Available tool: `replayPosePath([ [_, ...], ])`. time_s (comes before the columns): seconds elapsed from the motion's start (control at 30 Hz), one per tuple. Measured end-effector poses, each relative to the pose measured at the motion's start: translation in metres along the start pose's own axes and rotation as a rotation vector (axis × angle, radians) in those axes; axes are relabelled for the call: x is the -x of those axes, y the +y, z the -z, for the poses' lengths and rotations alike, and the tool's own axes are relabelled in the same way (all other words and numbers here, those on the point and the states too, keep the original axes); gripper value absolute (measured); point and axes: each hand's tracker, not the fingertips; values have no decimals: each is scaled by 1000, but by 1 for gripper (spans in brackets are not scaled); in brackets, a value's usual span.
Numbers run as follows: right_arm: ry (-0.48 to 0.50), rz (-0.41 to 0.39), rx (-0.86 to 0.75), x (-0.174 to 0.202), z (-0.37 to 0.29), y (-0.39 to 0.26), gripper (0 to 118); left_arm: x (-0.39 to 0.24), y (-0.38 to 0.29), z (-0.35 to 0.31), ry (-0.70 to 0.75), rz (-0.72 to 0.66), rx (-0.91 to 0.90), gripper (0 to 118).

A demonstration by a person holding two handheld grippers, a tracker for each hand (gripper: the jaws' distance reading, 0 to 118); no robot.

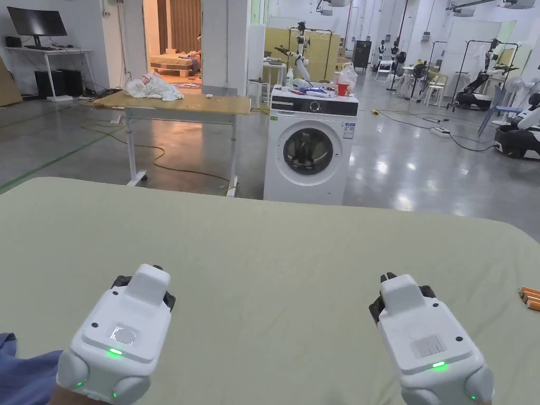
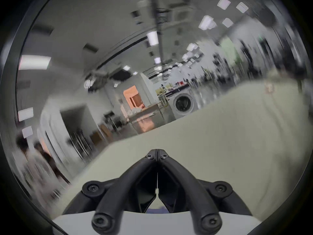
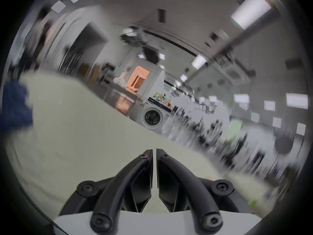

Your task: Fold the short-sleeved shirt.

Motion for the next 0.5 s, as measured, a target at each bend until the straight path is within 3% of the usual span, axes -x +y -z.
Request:
replayPosePath([
  [0.07, -2, 216, 29, -3, -2, -4, 4, 9, -3, 3, -36, -247, -10, 0],
  [0.13, -20, 336, 42, -3, 21, -30, 3, 6, -4, -5, -40, -369, 4, 0],
  [0.33, -35, 425, 11, 1, 15, -33, 3, 0, 0, -22, -54, -446, -48, 0],
  [0.5, -59, 415, -4, 4, 6, -27, 3, 8, 6, -29, -34, -412, -72, 0],
])
